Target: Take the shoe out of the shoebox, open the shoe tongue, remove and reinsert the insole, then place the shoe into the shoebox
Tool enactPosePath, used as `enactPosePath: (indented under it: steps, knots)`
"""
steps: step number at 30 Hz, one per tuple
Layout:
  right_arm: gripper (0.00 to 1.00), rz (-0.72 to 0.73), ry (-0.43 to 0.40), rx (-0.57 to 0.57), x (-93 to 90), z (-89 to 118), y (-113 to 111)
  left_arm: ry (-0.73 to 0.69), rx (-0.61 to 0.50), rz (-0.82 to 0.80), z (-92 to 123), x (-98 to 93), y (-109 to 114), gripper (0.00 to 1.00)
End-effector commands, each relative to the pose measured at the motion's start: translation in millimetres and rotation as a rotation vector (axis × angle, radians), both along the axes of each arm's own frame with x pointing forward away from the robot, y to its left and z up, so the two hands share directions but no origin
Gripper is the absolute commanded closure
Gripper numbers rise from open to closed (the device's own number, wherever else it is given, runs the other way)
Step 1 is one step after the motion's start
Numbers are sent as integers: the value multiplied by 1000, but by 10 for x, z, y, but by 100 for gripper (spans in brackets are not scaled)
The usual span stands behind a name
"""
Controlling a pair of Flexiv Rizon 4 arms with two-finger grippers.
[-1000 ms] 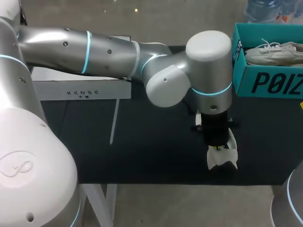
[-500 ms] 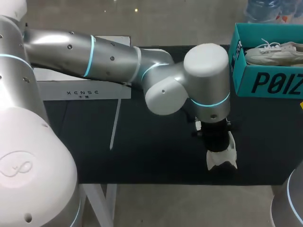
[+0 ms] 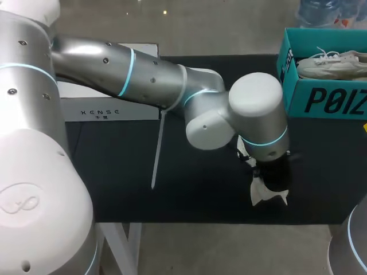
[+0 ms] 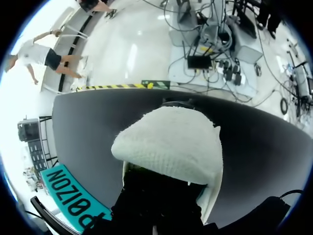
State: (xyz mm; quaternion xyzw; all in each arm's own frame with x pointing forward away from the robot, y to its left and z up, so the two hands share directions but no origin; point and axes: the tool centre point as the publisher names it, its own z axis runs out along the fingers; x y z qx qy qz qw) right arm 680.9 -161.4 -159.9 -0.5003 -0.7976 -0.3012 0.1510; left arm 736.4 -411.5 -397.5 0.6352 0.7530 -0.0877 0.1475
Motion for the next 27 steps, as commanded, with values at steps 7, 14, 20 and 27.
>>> enactPosePath:
  steps: [7,14,20,27]
  knots:
    - [0,0,2,-1,-1,-1,0,-39,-7,33,389,19,-26,100]
    - [0,0,2,-1,-1,-1,0,-58,8,11,486,58,44,100]
    - [0,0,2,-1,-1,-1,0,-72,30,-20,285,86,73,100]
    - [0,0,2,-1,-1,-1,0,-74,67,-59,7,75,42,100]
